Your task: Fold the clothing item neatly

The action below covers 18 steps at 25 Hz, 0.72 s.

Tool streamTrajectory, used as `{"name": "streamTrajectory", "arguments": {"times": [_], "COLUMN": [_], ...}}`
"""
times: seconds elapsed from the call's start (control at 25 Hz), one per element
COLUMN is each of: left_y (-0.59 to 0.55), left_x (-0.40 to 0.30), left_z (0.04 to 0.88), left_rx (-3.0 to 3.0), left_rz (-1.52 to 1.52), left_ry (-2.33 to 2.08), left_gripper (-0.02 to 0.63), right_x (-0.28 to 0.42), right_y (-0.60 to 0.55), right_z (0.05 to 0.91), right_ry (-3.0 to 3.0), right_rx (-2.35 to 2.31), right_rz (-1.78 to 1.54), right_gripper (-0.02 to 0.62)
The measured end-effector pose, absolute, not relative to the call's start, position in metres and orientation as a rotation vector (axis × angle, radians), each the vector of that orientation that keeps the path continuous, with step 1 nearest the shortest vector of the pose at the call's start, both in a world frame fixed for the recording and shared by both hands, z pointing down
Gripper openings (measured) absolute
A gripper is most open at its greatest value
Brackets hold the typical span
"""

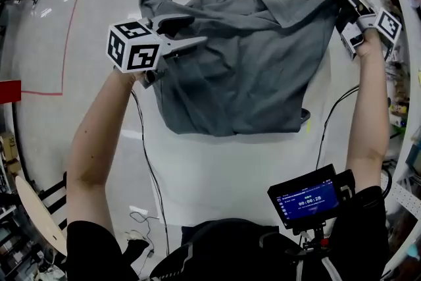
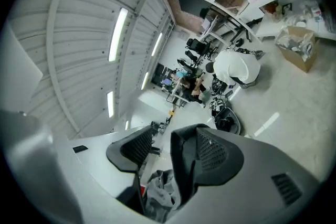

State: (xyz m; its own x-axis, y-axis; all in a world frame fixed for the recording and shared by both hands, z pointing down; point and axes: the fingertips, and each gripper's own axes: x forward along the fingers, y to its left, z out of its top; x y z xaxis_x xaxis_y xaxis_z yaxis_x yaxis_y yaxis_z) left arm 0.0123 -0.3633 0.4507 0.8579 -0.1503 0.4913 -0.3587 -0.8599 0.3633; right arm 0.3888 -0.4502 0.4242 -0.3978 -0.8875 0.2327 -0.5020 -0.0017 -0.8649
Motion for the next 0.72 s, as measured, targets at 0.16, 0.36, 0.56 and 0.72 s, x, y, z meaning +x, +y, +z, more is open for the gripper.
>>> {"name": "streamTrajectory", "arguments": {"times": [0.16, 0.36, 0.56, 0.72], "left_y": [-0.366, -0.389, -0.375, -0.341], "left_x": [0.018, 0.002, -0.015, -0.036], "left_z": [0.489, 0.496, 0.433, 0.393], "left_rx": [2.530, 2.498, 2.544, 2.576], "left_rz": [0.707, 0.646, 0.313, 0.151], "left_ry": [-0.445, -0.588, -0.668, -0.730], "left_gripper": [0.293, 0.293, 0.293, 0.211], "right_x": [0.434, 0.428, 0.368, 0.312], "right_y": [-0.442, -0.429, -0.397, -0.360], "right_z": [0.402, 0.392, 0.358, 0.307], "right_ry": [1.815, 1.924, 2.176, 2.357], "right_rx": [-1.467, -1.419, -1.303, -1.232], "right_rz": [-1.239, -1.177, -1.041, -0.828], "right_gripper": [0.247, 0.247, 0.247, 0.245]}}
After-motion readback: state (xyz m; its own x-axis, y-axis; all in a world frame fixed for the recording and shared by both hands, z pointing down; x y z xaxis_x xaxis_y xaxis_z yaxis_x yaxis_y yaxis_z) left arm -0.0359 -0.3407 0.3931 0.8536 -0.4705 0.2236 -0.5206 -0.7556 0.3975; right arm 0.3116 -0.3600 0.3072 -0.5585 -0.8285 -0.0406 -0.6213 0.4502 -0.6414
